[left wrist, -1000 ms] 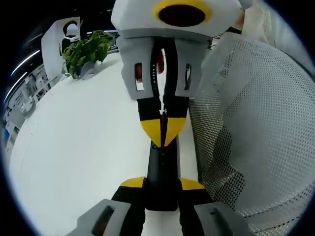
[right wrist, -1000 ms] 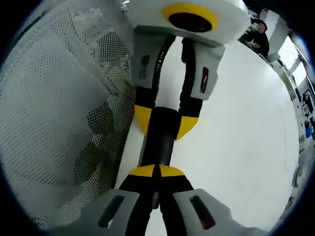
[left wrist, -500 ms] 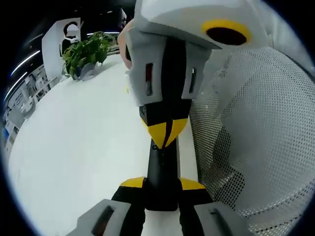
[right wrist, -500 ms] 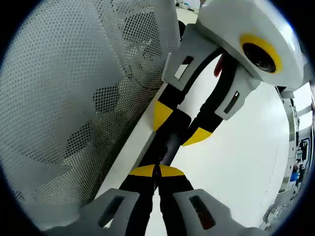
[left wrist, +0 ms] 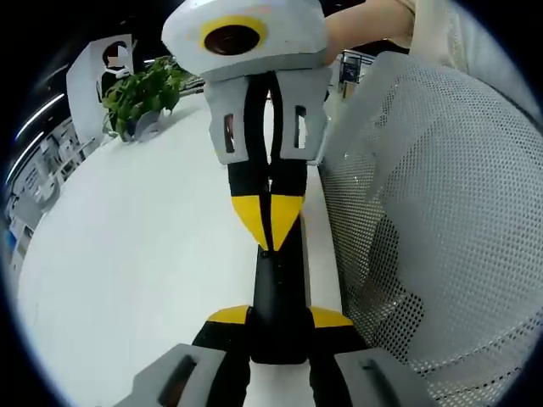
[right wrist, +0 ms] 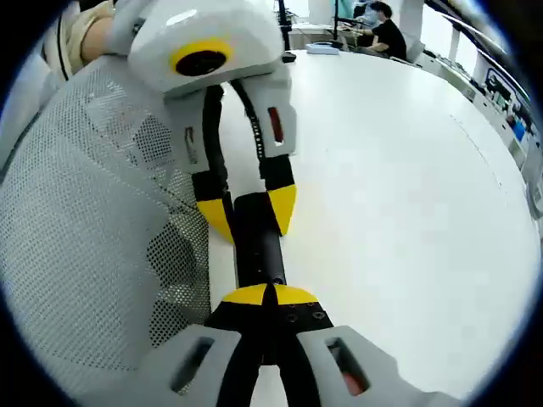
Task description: Press the specified remote control buttons in sequence, fully releasing each button before pressing the next.
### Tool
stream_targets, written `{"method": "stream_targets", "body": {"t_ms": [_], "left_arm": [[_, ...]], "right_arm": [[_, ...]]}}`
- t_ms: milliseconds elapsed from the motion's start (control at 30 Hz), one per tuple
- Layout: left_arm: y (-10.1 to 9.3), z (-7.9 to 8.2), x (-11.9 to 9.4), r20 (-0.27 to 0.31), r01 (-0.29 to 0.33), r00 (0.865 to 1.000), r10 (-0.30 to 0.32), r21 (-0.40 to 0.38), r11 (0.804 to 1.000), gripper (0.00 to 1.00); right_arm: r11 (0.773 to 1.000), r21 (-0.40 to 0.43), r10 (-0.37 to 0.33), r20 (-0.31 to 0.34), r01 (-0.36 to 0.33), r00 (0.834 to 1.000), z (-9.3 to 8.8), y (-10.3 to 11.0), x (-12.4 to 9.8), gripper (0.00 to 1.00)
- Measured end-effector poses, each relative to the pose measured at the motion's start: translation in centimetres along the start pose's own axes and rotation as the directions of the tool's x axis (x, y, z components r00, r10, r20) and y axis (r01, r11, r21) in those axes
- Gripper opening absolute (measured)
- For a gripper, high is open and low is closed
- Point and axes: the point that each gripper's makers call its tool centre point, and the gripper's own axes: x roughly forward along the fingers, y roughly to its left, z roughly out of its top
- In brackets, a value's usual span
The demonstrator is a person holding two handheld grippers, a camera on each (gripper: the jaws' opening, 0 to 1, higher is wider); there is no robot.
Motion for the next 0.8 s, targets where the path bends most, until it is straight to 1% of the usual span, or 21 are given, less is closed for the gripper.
{"method": "stream_targets", "body": {"t_ms": [100, 233, 333, 400, 500, 533, 633, 700, 800], "left_arm": [[-0.03, 0.05, -0.02, 0.001, 0.000, 1.000, 0.000, -0.001, 1.000, 0.24], [-0.06, 0.12, -0.03, 0.006, 0.000, 1.000, 0.000, 0.001, 1.000, 0.24], [-0.01, 0.11, -0.11, 0.027, 0.003, 1.000, -0.003, -0.013, 1.000, 0.24], [0.02, 0.12, -0.09, 0.033, 0.006, 0.999, -0.005, -0.023, 1.000, 0.24], [0.00, 0.15, -0.06, 0.030, 0.007, 1.000, -0.006, -0.026, 1.000, 0.24], [0.00, 0.15, -0.07, 0.031, 0.007, 0.999, -0.007, -0.027, 1.000, 0.24], [0.04, 0.16, -0.10, 0.048, 0.012, 0.999, -0.010, -0.048, 0.999, 0.24], [0.05, 0.19, -0.11, 0.053, 0.014, 0.999, -0.011, -0.056, 0.998, 0.24], [0.03, 0.22, -0.09, 0.058, 0.016, 0.998, -0.012, -0.064, 0.998, 0.24]], "right_arm": [[0.999, 0.035, 0.015, 0.000, -0.015, 1.000, 0.21, -0.04, 0.02, 0.00], [0.999, 0.020, 0.037, -0.036, -0.036, 0.999, 0.41, 0.15, 0.10, 0.00], [0.998, -0.025, 0.061, -0.067, -0.062, 0.996, 0.44, 0.23, 0.18, 0.00], [0.993, -0.081, 0.081, -0.100, -0.089, 0.992, 0.41, 0.29, 0.20, 0.00], [0.984, -0.119, 0.113, -0.151, -0.131, 0.982, 0.55, 0.36, 0.34, 0.00], [0.983, -0.124, 0.118, -0.160, -0.138, 0.980, 0.53, 0.37, 0.33, 0.00], [0.968, -0.168, 0.149, -0.221, -0.188, 0.964, 0.55, 0.44, 0.43, 0.00], [0.967, -0.156, 0.162, -0.242, -0.203, 0.957, 0.60, 0.39, 0.52, 0.00], [0.970, -0.094, 0.194, -0.265, -0.225, 0.945, 0.57, 0.25, 0.61, 0.00]]}}
